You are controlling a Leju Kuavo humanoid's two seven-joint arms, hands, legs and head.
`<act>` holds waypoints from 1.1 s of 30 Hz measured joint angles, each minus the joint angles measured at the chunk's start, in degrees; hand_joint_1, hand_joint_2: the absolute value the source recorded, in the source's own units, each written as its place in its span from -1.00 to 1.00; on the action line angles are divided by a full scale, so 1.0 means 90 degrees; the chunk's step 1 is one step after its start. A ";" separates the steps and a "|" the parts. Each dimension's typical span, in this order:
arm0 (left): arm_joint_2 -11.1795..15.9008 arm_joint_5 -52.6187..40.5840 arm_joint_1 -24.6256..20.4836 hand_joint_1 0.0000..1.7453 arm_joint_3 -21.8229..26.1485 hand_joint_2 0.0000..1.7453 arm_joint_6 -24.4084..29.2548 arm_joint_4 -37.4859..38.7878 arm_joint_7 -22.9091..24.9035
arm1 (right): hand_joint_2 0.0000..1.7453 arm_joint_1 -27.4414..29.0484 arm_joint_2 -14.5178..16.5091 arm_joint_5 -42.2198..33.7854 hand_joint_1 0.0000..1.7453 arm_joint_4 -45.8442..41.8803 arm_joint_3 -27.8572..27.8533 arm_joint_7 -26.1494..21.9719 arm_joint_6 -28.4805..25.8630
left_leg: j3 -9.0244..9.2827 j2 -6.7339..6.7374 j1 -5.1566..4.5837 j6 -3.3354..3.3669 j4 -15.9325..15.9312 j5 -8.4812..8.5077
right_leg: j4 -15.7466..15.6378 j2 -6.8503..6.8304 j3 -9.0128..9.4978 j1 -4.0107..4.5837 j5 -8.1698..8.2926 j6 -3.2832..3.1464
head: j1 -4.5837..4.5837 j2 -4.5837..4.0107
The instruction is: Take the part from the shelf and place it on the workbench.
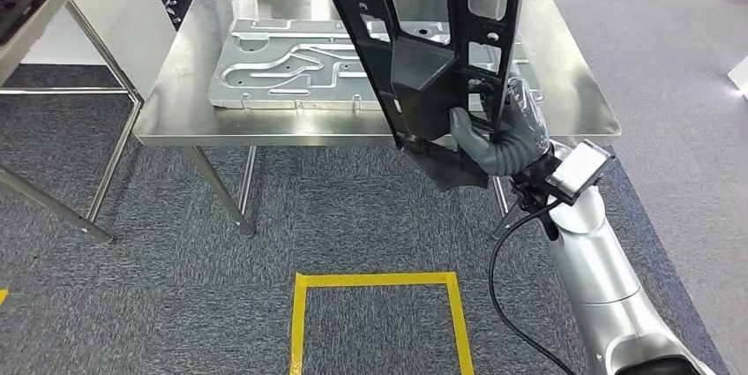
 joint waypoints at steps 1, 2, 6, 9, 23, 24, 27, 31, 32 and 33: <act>-0.0001 0.0001 0.0010 -1.00 0.0001 1.00 0.0001 0.0000 0.0001 | 1.00 -0.0012 -0.0028 -0.0007 0.88 0.0040 0.0000 0.0022 0.0001 | 0.0093 -0.0015 -0.0001 0.0001 0.0001 -0.0077 | 0.0058 0.0000 -0.0160 -0.0002 -0.0128 0.0006 | 0.0000 0.0000; -0.0001 -0.0002 0.0018 -1.00 0.0001 1.00 0.0000 0.0000 0.0001 | 1.00 -0.0029 -0.0057 -0.0013 0.88 0.0079 -0.0002 0.0044 0.0002 | 0.0200 -0.0031 -0.0002 -0.0002 0.0003 -0.0159 | -0.0074 -0.0001 -0.0231 -0.0004 -0.0123 0.0006 | 0.0000 0.0000; -0.0026 -0.0015 0.0015 -1.00 0.0000 1.00 -0.0006 0.0002 0.0013 | 1.00 -0.0151 -0.0175 -0.0025 0.88 0.0224 -0.0040 0.0061 0.0005 | 0.0561 -0.0079 -0.0018 -0.0070 0.0044 -0.0524 | -0.1455 -0.0005 -0.0078 0.0028 0.1216 -0.0072 | 0.0000 0.0000; -0.0052 -0.0012 -0.0016 -1.00 0.0000 1.00 -0.0008 0.0004 0.0037 | 1.00 -0.0323 -0.0229 -0.0025 0.88 0.0347 -0.0067 0.0077 0.0009 | 0.0678 -0.0091 -0.0029 -0.0187 0.0116 -0.0646 | -0.1637 0.0002 0.0006 0.0060 0.1414 -0.0212 | 0.0005 0.0000; -0.0073 -0.0027 -0.0063 -1.00 0.0001 1.00 0.0007 0.0005 0.0002 | 1.00 -0.1000 -0.0306 0.0880 0.88 0.0871 0.0069 0.0092 -0.0290 | -0.0597 0.0012 -0.0034 -0.0176 0.0135 0.0430 | -0.1717 0.0031 0.1181 0.0031 0.0465 -0.0193 | 0.0004 0.0000; -0.0073 -0.0032 -0.0069 -1.00 -0.0001 1.00 0.0004 0.0005 0.0002 | 1.00 -0.1024 -0.0325 0.0899 0.88 0.0891 0.0080 0.0100 -0.0299 | -0.0545 0.0009 -0.0038 -0.0135 0.0117 0.0400 | -0.1716 0.0034 0.1201 0.0029 0.0472 -0.0152 | 0.0004 0.0000; -0.0084 -0.0083 -0.0075 -1.00 -0.0013 1.00 -0.0018 0.0005 0.0019 | 1.00 -0.1132 -0.0389 0.1161 0.88 0.0921 0.0128 0.0119 -0.0399 | -0.0331 0.0002 -0.0020 -0.0025 -0.0033 0.0350 | -0.1133 0.0019 0.0921 0.0004 0.0547 -0.0084 | 0.0005 0.0000; -0.0087 -0.0228 -0.0064 -1.00 -0.0038 1.00 -0.0103 0.0005 0.0109 | 1.00 -0.1437 -0.0517 0.3026 0.88 0.1150 0.0394 0.0238 -0.1027 | -0.0060 -0.0027 -0.0014 0.0009 -0.0064 0.0115 | 0.0070 0.0015 -0.0087 -0.0003 -0.0064 -0.0023 | 0.0005 0.0000; -0.0086 -0.0253 -0.0062 -1.00 -0.0044 1.00 -0.0122 0.0005 0.0127 | 1.00 -0.1592 -0.0528 0.3710 0.88 0.1308 0.0536 0.0286 -0.1252 | 0.0024 -0.0032 -0.0014 0.0001 -0.0055 0.0039 | 0.0031 0.0014 -0.0204 -0.0005 -0.0125 -0.0010 | 0.0005 0.0000; -0.0086 -0.0268 -0.0066 -1.00 -0.0053 1.00 -0.0134 0.0005 0.0139 | 1.00 -0.1772 -0.0530 0.4296 0.88 0.1493 0.0690 0.0329 -0.1448 | 0.0117 -0.0034 -0.0015 -0.0008 -0.0042 -0.0040 | -0.0206 0.0013 -0.0222 -0.0007 -0.0003 -0.0001 | 0.0005 0.0000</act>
